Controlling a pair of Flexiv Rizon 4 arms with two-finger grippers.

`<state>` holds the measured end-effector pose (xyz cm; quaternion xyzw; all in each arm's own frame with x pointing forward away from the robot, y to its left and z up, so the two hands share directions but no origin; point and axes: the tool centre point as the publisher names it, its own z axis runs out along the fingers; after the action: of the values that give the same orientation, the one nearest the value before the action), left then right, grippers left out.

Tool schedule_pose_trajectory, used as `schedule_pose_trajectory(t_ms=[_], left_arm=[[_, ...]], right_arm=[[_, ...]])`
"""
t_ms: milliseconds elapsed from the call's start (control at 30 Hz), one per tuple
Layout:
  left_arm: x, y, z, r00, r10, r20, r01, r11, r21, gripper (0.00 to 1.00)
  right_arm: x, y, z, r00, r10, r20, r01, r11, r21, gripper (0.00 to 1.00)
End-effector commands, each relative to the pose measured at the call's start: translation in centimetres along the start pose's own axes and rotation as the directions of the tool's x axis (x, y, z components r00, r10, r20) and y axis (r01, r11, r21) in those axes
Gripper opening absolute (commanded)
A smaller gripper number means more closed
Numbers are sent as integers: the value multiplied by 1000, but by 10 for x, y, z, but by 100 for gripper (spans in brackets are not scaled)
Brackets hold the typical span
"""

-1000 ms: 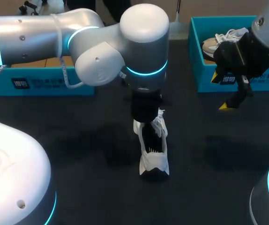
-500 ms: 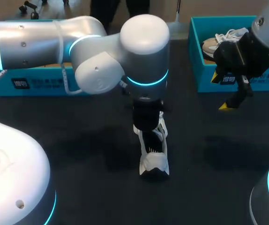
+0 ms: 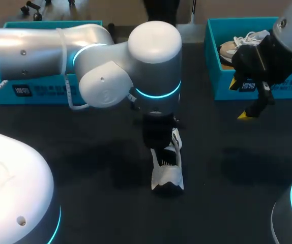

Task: Take the shoe out of the shoebox, open the shoe tongue, remove and reinsert the insole, then place the shoe into the shoebox

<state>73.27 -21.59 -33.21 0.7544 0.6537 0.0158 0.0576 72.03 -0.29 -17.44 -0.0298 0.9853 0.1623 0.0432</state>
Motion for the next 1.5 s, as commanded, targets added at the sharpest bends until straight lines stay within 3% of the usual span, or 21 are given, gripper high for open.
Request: schedule_pose_trajectory(t_ms=[33, 233, 500, 600, 667, 767, 833, 900, 1500], left_arm=[[0, 3, -12, 1000, -8, 1, 8, 1000, -5, 27], [-8, 7, -1, 999, -51, -10, 51, 999, 6, 25], [-8, -10, 9, 997, -82, -16, 83, 995, 61, 24], [-4, -11, -4, 994, -111, -26, 112, 992, 58, 26], [4, -5, -20, 978, -207, -14, 207, 976, 70, 36], [12, -3, -32, 956, -293, -29, 295, 954, 59, 39], [16, -5, -37, 940, -340, -35, 341, 938, 53, 55], [19, -9, -43, 927, -372, -43, 374, 926, 52, 100], [19, -9, -43, 927, -372, -43, 374, 926, 52, 100]], right_arm=[[-1, 1, 2, 1000, 1, -2, -1, 1000, 3, 100], [-1, 1, 2, 1000, 1, -2, -1, 1000, 3, 100], [-1, 1, 2, 1000, 1, -2, -1, 1000, 3, 100], [-1, 1, 2, 1000, 1, -2, -1, 1000, 3, 100], [-1, 1, 2, 1000, 1, -2, -1, 1000, 3, 100], [-1, 1, 2, 1000, 1, -2, -1, 1000, 3, 100], [-1, 1, 2, 1000, 1, -2, -1, 1000, 3, 100], [-1, 1, 2, 1000, 1, -2, -1, 1000, 3, 100], [-1, 1, 2, 1000, 1, -2, -1, 1000, 3, 100]])
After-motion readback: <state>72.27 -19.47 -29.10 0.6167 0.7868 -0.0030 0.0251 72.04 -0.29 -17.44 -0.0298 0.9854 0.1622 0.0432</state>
